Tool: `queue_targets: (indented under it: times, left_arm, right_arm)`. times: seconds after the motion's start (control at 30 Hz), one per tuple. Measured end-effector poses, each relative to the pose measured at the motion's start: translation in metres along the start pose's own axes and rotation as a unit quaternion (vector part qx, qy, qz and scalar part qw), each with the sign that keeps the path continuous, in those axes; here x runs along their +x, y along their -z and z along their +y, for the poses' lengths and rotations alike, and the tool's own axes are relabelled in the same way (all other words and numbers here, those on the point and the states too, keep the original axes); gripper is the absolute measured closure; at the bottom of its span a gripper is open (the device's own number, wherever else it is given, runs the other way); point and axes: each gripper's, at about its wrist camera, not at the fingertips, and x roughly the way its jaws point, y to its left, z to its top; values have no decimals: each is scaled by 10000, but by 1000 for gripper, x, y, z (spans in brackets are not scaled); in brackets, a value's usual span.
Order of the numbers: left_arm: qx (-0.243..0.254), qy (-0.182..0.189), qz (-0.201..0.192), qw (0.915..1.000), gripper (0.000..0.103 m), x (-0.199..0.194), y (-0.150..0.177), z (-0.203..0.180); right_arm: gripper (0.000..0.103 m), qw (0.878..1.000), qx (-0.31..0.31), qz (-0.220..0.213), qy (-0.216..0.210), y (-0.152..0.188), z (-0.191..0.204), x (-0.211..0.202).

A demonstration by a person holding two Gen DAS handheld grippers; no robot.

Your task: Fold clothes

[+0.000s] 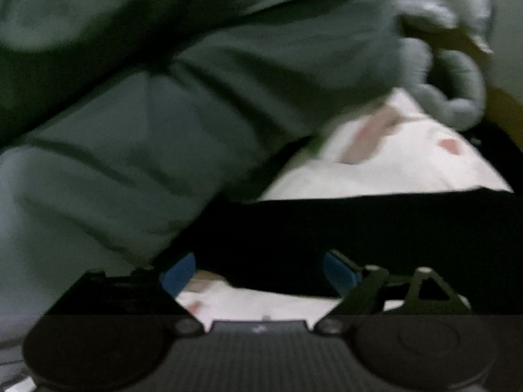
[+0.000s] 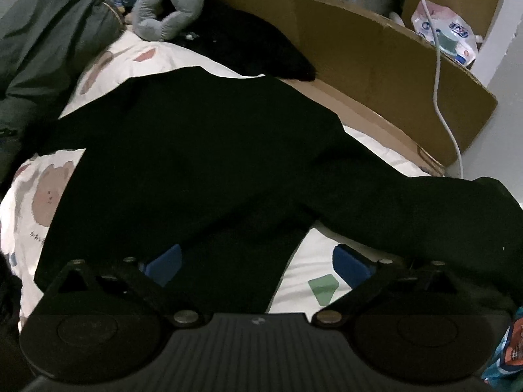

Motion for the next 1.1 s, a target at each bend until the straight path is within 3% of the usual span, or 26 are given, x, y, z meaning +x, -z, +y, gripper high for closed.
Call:
queue_targets:
  times: [0.17,0.27,0.33,0.77,1.1]
  left_arm:
    - [865,434,122,9952,10,-27,8,-56]
    - [1139,794,-86,9903,6,-54,8,-88]
    - [1141,974,-200,9885,1,-66,11,-101]
    - [1770,1679,-74,9698,1,-160,68,-172]
    - [2520,2076,-112,9451,0,-216,104,-209]
  right_arm:
    - [0,9996,-258,28,110,18,1,-10]
    - [0,9991,-401,-118,115,28,3,-20]
    - [0,9990,-411,-134,90,35,4,-26]
    - [0,9990,-260,-255,239,82,12,-65]
    - [0,9980,-581,19,-251,114,29,-87]
